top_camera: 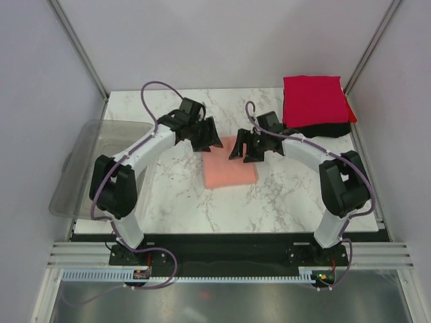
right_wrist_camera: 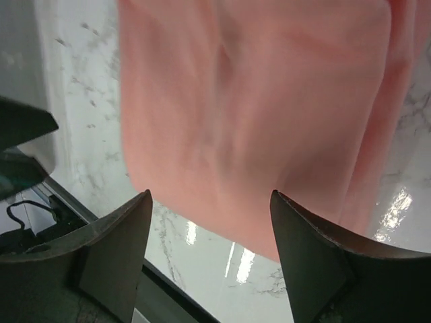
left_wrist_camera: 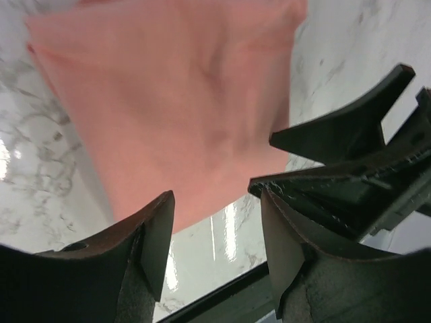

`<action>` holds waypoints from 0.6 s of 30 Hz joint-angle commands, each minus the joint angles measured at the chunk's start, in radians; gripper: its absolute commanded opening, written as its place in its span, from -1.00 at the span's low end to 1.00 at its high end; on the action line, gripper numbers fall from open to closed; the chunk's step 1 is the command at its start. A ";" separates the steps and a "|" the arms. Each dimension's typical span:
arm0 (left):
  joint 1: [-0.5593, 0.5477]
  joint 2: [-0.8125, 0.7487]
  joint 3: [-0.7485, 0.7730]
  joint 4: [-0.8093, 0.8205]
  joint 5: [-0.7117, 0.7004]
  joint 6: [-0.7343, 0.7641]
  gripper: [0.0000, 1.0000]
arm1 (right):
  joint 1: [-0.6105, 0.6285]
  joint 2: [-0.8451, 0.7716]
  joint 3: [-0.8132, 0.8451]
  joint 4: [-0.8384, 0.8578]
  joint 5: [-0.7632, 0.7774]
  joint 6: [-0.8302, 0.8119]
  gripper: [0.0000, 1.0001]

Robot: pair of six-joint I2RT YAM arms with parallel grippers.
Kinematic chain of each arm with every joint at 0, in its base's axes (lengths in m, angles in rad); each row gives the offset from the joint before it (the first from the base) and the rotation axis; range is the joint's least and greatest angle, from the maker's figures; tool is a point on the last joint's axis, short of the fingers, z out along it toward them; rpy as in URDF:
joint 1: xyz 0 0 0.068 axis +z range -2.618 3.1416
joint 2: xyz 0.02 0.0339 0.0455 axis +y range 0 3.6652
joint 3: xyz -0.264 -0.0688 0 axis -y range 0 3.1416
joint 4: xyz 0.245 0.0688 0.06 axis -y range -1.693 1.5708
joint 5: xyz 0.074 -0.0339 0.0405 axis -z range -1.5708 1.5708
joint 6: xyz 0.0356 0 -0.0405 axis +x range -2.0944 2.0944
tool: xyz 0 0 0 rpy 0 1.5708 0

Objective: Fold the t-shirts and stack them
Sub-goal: Fold the tshirt

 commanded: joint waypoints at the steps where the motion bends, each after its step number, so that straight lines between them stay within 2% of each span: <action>1: -0.053 0.052 -0.132 0.113 0.065 -0.062 0.22 | -0.008 0.047 -0.141 0.145 -0.097 0.036 0.55; 6: -0.038 0.202 -0.160 0.137 0.023 -0.035 0.13 | -0.021 0.111 -0.322 0.217 -0.059 0.048 0.49; 7: -0.030 0.238 -0.149 0.136 0.023 -0.027 0.11 | -0.020 0.114 -0.357 0.281 -0.076 0.065 0.47; 11: -0.007 0.233 -0.120 0.095 -0.007 0.010 0.09 | 0.011 0.038 -0.470 0.331 -0.075 0.120 0.46; 14: -0.008 0.167 -0.073 0.043 -0.047 0.042 0.09 | 0.034 -0.051 -0.456 0.240 -0.044 0.115 0.47; 18: -0.010 0.056 0.016 -0.080 -0.142 0.091 0.10 | 0.048 -0.146 -0.276 0.067 0.004 0.066 0.51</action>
